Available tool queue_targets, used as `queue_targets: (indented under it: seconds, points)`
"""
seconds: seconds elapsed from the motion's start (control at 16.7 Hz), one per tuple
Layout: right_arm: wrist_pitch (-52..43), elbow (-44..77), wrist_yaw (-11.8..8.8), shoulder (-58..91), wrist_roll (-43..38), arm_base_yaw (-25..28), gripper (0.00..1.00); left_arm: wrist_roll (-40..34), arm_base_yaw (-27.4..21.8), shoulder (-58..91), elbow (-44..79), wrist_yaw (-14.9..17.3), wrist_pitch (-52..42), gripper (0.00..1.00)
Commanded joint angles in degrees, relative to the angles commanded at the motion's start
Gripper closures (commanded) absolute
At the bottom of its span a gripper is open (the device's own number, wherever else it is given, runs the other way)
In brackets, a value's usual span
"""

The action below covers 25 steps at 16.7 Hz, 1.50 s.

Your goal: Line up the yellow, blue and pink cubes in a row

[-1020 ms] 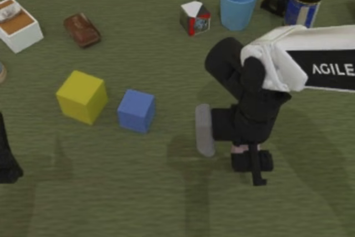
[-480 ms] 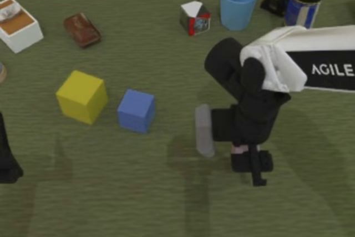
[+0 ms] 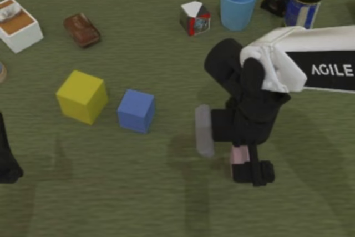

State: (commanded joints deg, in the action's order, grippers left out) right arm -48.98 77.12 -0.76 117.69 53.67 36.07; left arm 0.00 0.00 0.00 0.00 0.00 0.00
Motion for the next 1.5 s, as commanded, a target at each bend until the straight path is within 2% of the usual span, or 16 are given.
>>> queue_targets:
  seconds: [0.54, 0.96, 1.32, 1.5]
  points:
    - [-0.99, 0.86, 0.00, -0.34, 0.18, 0.07, 0.00, 0.00, 0.00, 0.00, 0.00, 0.00, 0.00, 0.00]
    - [-14.03, 8.86, -0.05, -5.02, 0.34, 0.23, 0.00, 0.00, 0.00, 0.00, 0.00, 0.00, 0.00, 0.00]
    - [-13.86, 8.63, -0.11, -5.58, 0.15, -0.17, 0.00, -0.10, -0.13, 0.56, 0.56, -0.02, -0.32, 0.00]
    - [-10.28, 5.07, -0.68, -10.45, -1.71, -2.20, 0.00, -0.77, -1.38, 5.88, 5.77, -0.07, -3.52, 0.00]
